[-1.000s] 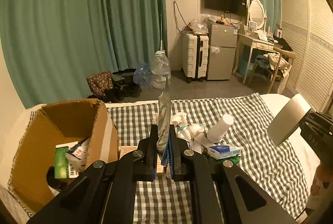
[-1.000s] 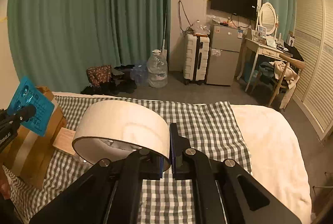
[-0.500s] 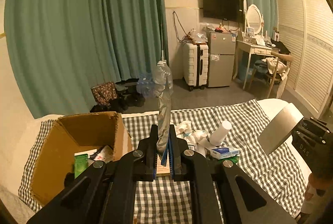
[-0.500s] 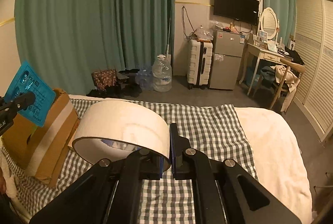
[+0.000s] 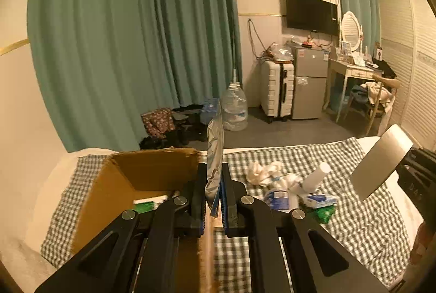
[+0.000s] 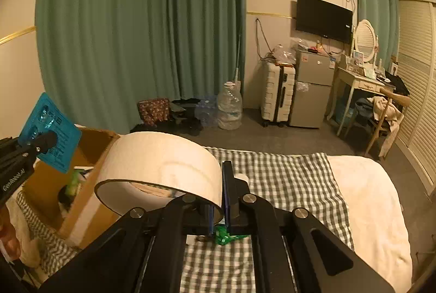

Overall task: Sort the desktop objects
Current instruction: 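Lift and carry the packet and tape roll over the cardboard box with both grippers, then open both grippers to drop the packet and tape roll into the box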

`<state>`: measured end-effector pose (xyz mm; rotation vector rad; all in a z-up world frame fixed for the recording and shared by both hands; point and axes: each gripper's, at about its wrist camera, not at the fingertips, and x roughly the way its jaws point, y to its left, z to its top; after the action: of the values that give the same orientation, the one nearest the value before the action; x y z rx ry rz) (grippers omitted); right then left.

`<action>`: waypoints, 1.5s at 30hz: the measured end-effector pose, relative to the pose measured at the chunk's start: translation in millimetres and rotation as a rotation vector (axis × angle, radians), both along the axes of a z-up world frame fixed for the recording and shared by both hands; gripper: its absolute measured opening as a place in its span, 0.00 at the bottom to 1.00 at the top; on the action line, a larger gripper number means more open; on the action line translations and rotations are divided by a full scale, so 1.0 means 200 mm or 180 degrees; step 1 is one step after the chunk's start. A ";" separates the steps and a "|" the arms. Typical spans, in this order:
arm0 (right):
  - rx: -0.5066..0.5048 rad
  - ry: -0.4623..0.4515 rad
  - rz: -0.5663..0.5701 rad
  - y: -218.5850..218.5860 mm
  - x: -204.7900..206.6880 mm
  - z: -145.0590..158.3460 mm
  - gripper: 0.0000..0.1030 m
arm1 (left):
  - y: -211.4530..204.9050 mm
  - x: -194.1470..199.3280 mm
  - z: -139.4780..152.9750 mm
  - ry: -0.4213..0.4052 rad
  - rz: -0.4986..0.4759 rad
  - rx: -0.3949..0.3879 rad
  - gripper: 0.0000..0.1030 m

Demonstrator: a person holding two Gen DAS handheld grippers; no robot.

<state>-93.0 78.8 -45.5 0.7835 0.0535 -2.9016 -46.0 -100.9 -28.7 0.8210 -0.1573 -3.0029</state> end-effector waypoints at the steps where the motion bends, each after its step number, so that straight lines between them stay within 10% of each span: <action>1: 0.0005 0.0008 0.0020 -0.02 0.00 0.01 0.05 | -0.01 0.00 0.01 0.0008 0.0002 0.0001 0.08; 32: 0.0045 0.0034 0.0807 -0.83 0.01 0.04 0.05 | -0.68 0.00 -0.02 -0.0063 0.0501 0.0174 0.08; 45: 0.0061 -0.0193 0.0969 -1.06 -0.17 -0.15 0.05 | -0.76 -0.15 -0.24 -0.0502 0.0577 0.0181 0.08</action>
<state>-127.8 -133.5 -75.3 0.7891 0.1780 -2.5932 -75.6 -252.2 -76.6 1.0182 0.0004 -2.7857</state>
